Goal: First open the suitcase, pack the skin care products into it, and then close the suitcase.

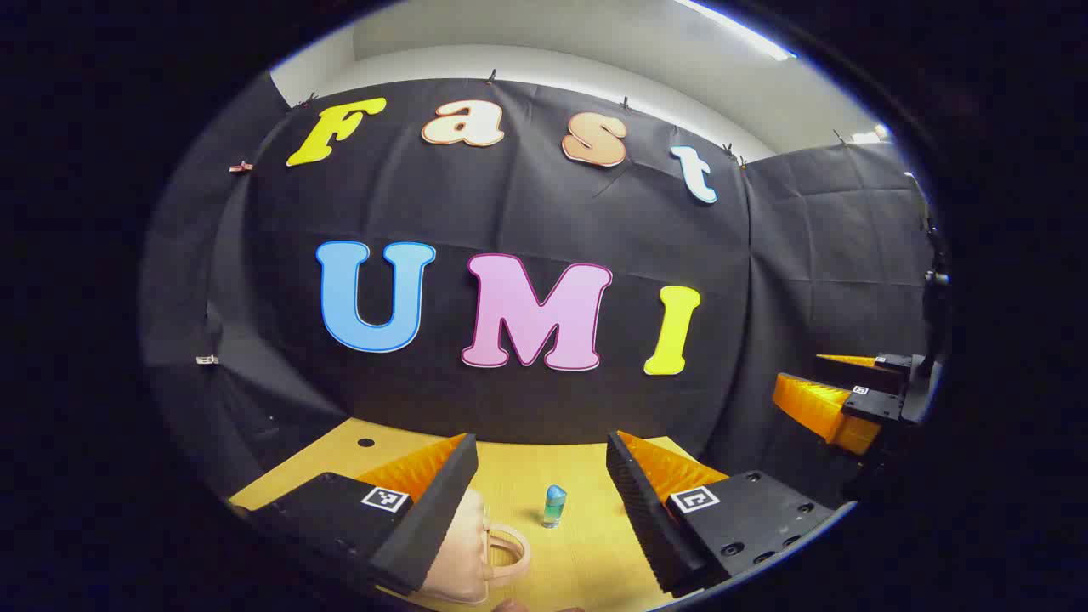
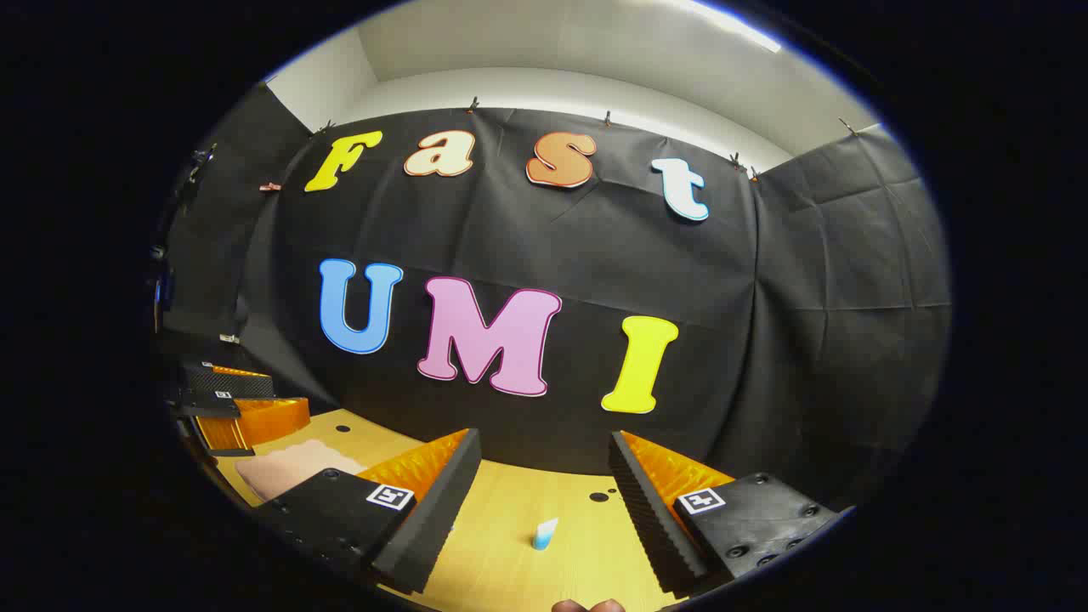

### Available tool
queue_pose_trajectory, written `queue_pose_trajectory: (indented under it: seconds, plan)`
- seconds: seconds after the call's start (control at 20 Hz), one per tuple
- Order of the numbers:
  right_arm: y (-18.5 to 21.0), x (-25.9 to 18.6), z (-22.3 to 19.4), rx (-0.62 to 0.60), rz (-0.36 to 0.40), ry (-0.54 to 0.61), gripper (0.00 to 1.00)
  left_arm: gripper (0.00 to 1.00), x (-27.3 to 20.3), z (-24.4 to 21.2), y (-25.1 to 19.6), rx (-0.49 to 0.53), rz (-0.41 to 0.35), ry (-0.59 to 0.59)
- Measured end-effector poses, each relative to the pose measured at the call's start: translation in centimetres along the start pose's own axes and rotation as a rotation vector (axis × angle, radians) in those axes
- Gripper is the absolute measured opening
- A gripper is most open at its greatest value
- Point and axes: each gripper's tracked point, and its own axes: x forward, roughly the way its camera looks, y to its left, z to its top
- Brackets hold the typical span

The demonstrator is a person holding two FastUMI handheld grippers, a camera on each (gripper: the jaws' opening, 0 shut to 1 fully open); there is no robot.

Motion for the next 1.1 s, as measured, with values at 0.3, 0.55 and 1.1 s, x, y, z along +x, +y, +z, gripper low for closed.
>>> queue_pose_trajectory:
  seconds: [0.3, 0.55, 1.1]
  plan:
    - [0.3, 0.0, -0.3, 0.025, 0.0, 0.004, 0.96, 0.96, -0.3, 0.3, -0.6, 0.051, -0.021, -0.017]
    - [0.6, 0.0, -0.6, 0.033, 0.008, 0.009, 0.96, 0.96, -0.9, 0.8, -1.3, 0.085, -0.037, -0.031]
    - [0.6, -0.2, -1.5, 0.046, -0.001, 0.025, 0.96, 0.96, 0.2, -4.2, -1.7, 0.047, -0.12, 0.129]
